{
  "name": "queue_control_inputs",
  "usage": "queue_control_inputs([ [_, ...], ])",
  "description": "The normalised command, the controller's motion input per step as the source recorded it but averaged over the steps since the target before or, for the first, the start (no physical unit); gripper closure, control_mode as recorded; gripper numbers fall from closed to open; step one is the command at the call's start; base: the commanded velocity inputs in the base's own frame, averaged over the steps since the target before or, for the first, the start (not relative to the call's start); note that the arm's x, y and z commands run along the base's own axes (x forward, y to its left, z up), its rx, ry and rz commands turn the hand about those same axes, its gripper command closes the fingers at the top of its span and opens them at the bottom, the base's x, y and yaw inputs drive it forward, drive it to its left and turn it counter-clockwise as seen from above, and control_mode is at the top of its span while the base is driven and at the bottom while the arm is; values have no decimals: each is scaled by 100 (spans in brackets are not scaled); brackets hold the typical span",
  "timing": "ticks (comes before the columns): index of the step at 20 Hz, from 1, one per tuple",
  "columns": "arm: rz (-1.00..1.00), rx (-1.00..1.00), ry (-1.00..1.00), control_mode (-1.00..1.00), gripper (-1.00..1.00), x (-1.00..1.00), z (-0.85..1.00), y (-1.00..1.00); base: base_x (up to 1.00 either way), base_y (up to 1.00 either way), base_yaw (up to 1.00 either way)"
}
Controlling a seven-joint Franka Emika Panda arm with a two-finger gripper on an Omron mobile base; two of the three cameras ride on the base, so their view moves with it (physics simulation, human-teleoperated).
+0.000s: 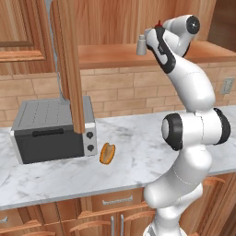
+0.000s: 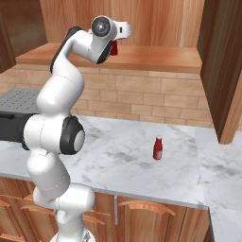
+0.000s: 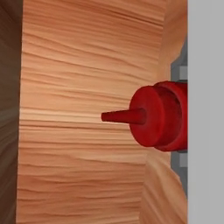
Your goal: There are various items on the counter. Only move the condiments/shakers into the cabinet.
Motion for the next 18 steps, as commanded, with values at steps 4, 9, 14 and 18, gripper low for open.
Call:
queue_control_inputs([
  [4, 0, 7, -1, -100, 100, 4, -43, 0, 0, 0, 0],
  [9, 0, 1, -1, -100, -100, 0, -5, 0, 0, 0, 0],
  [14, 0, 0, 0, -100, -100, 0, 0, 0, 0, 0, 0],
  [18, 0, 0, 0, -100, -100, 0, 0, 0, 0, 0, 0],
])
